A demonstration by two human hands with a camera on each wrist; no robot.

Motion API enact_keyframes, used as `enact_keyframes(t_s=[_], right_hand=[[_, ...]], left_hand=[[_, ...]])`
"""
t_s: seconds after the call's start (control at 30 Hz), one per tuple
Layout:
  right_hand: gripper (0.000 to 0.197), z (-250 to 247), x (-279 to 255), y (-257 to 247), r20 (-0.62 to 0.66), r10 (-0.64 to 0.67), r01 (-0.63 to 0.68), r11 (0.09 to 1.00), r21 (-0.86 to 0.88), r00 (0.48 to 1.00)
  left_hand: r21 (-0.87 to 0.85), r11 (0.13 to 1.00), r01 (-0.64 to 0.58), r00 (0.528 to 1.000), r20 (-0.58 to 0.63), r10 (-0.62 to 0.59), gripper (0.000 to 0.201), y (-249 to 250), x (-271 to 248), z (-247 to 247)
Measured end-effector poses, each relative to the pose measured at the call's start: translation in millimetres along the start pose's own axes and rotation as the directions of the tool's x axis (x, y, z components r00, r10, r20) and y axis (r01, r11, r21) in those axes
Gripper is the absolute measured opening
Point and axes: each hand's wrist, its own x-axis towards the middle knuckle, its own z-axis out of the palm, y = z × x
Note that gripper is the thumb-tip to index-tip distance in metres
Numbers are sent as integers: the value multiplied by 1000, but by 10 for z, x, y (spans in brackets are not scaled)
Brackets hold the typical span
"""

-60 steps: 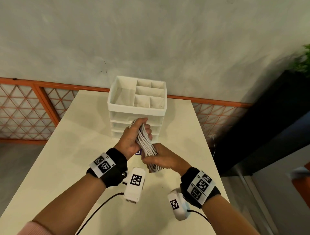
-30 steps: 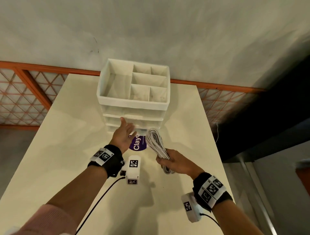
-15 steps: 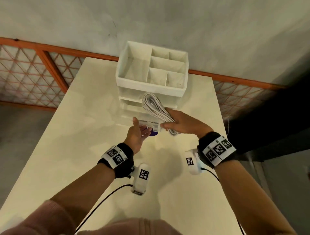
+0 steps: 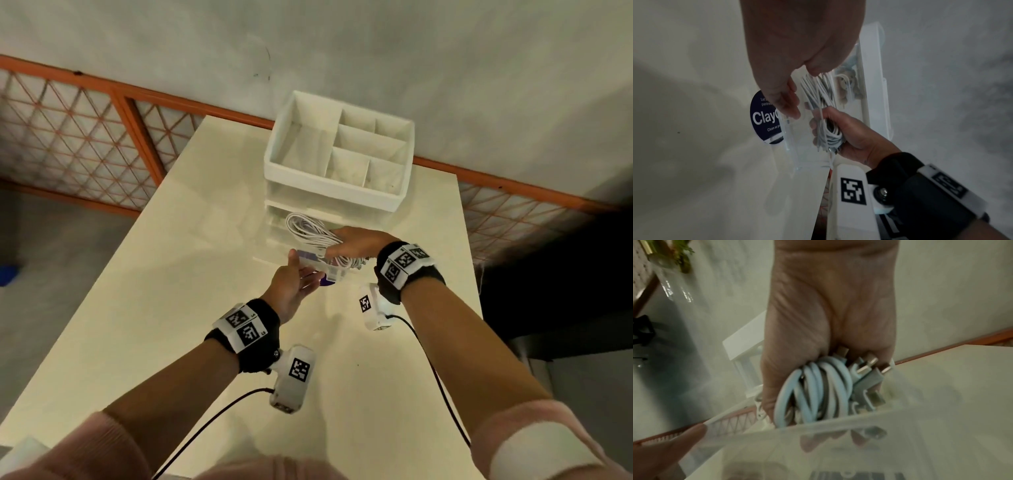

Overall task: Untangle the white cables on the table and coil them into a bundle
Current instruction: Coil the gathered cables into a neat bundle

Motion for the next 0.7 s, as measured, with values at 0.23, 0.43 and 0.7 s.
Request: enact_keyframes(t_s=[0.23,0.43,0.7], right_hand=[[44,-55,112,-140,49,131,-112,954,-278,990],[40,-56,138,-194,85,249,-208,920,-332,965],[34,80,134,-26,-47,151,-149,988,38,987]], left_hand=[[31,999,-28,1000,4,28,51,-8,5,37],[7,999,-33,999,9,33,49,-1,-1,33],[-33,999,-41,999,-13,40,49,-6,-4,27]])
